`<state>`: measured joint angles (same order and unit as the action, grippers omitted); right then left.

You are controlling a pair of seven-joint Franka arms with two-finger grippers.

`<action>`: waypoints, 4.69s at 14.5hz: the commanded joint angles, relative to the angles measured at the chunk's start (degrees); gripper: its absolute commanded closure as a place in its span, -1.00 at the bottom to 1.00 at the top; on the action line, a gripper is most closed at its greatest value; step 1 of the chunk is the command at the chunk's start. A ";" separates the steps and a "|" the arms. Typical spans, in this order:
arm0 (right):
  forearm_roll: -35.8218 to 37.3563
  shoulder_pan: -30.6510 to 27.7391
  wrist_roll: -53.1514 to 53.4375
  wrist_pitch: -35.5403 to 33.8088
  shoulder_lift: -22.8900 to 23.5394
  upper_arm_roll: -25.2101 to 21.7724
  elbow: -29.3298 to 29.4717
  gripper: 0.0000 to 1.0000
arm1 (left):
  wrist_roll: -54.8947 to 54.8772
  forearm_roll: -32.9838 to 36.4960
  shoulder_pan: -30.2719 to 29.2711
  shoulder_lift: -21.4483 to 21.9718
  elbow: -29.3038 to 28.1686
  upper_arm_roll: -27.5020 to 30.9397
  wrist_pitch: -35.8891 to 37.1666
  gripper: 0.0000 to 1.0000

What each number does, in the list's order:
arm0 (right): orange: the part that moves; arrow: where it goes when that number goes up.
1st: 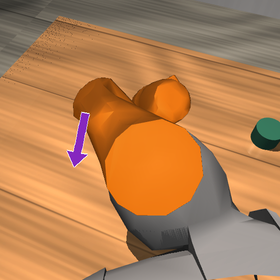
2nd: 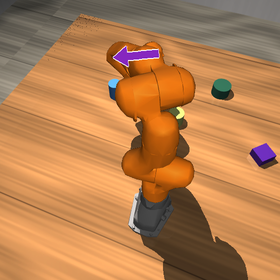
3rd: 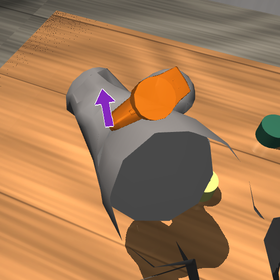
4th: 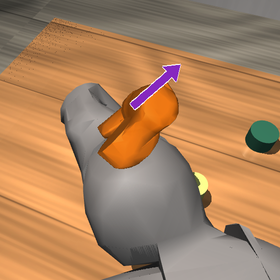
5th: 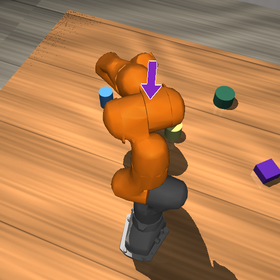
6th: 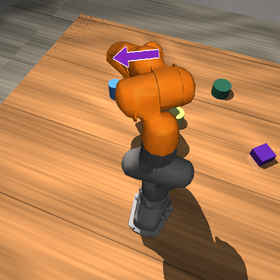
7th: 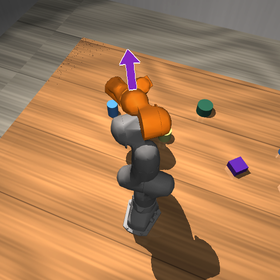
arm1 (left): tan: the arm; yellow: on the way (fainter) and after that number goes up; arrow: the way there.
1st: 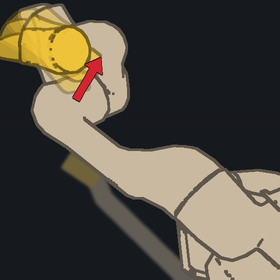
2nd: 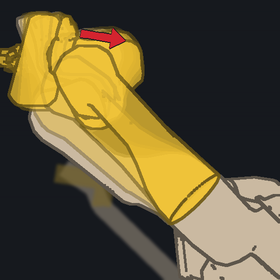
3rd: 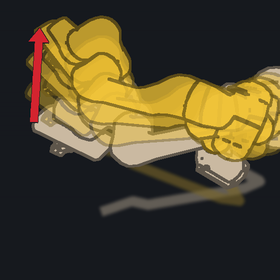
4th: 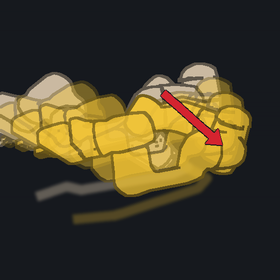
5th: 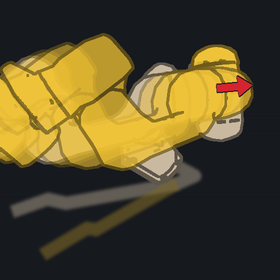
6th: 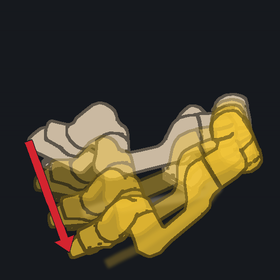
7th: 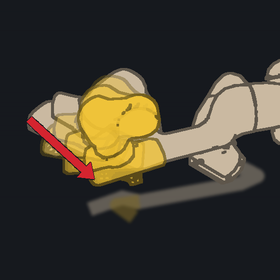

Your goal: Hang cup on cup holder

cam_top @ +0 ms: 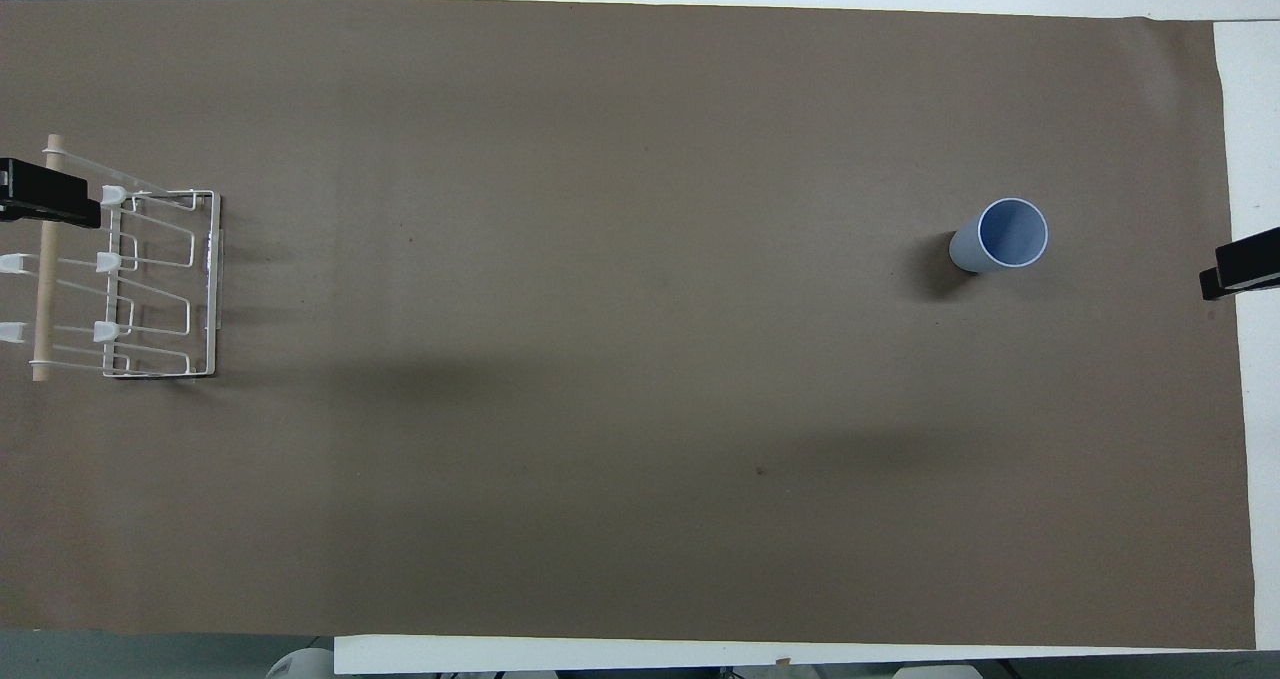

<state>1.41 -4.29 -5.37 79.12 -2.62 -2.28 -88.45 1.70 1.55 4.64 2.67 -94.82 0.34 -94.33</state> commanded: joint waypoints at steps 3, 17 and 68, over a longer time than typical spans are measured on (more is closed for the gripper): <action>-0.70 -0.54 0.36 1.38 -0.63 0.26 -1.37 -1.00 | -0.03 0.30 -0.07 1.02 -0.89 0.10 0.20 -1.00; -5.80 -1.51 -8.17 40.65 13.60 0.35 -18.76 -0.82 | -0.03 0.39 -0.07 0.94 -0.72 0.19 0.02 -1.00; -73.74 29.87 24.88 50.78 16.51 11.16 -12.01 1.00 | 85.63 -22.61 14.08 4.10 -12.06 -0.52 -19.04 -0.99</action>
<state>-70.98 25.57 18.95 129.47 14.73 8.84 -99.50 80.15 -17.52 17.08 7.14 -105.56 -0.91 -110.59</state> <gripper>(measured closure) 0.956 0.000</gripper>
